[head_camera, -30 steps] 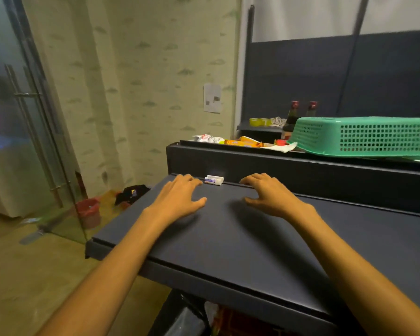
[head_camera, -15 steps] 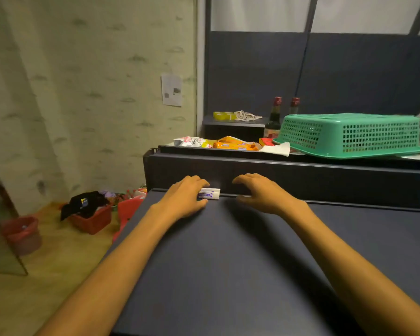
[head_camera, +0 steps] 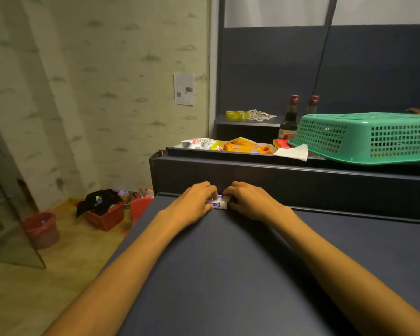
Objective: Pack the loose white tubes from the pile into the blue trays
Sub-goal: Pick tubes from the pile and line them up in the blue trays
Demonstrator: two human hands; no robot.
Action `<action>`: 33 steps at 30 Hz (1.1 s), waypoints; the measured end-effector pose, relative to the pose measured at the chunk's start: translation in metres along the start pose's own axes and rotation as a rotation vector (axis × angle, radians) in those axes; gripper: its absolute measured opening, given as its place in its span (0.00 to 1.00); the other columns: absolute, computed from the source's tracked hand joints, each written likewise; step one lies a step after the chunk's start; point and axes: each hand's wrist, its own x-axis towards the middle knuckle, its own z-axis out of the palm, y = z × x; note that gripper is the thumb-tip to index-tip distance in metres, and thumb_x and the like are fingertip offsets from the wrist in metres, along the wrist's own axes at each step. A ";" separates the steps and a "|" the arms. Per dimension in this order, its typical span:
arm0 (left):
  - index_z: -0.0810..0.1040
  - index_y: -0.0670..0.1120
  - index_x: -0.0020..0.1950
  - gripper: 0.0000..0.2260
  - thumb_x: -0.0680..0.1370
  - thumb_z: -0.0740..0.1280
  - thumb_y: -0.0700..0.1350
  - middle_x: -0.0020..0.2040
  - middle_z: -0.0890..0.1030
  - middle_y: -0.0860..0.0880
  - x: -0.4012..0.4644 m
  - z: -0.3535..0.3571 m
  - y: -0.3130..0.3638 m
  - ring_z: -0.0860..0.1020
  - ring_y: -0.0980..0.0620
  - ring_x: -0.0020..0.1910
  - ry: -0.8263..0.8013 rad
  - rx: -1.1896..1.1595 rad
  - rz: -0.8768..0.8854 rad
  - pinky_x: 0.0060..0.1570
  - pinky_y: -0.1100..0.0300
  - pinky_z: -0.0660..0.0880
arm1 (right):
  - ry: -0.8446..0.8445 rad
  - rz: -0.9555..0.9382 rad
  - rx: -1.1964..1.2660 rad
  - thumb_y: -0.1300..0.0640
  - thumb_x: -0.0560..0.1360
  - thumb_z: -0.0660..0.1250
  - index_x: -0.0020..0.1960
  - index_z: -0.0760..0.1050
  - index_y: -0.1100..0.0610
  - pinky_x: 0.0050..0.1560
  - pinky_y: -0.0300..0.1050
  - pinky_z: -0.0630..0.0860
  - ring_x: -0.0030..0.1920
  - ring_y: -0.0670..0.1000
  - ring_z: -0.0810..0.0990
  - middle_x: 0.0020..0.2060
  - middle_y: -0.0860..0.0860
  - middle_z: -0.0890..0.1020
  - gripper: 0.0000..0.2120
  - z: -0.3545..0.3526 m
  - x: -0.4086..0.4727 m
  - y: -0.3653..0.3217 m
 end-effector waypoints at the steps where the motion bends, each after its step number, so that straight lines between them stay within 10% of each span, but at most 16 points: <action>1: 0.75 0.50 0.56 0.10 0.77 0.69 0.45 0.56 0.75 0.51 -0.001 0.000 0.000 0.75 0.54 0.51 -0.003 -0.003 -0.007 0.53 0.59 0.75 | 0.007 -0.004 0.004 0.51 0.78 0.66 0.65 0.73 0.51 0.53 0.50 0.78 0.55 0.50 0.76 0.57 0.50 0.75 0.16 0.001 0.000 0.000; 19: 0.76 0.51 0.55 0.13 0.73 0.73 0.41 0.53 0.77 0.53 -0.047 -0.021 0.007 0.77 0.56 0.46 0.022 -0.295 -0.075 0.45 0.66 0.73 | 0.139 0.199 0.582 0.56 0.76 0.69 0.53 0.79 0.52 0.44 0.34 0.76 0.47 0.45 0.80 0.49 0.48 0.80 0.06 -0.018 -0.055 0.014; 33: 0.80 0.50 0.51 0.12 0.70 0.76 0.40 0.51 0.80 0.54 -0.080 -0.026 0.036 0.79 0.57 0.48 0.198 -0.460 0.035 0.44 0.70 0.76 | 0.376 0.317 1.007 0.58 0.75 0.71 0.54 0.77 0.52 0.51 0.41 0.78 0.53 0.48 0.82 0.50 0.50 0.83 0.09 -0.028 -0.110 -0.002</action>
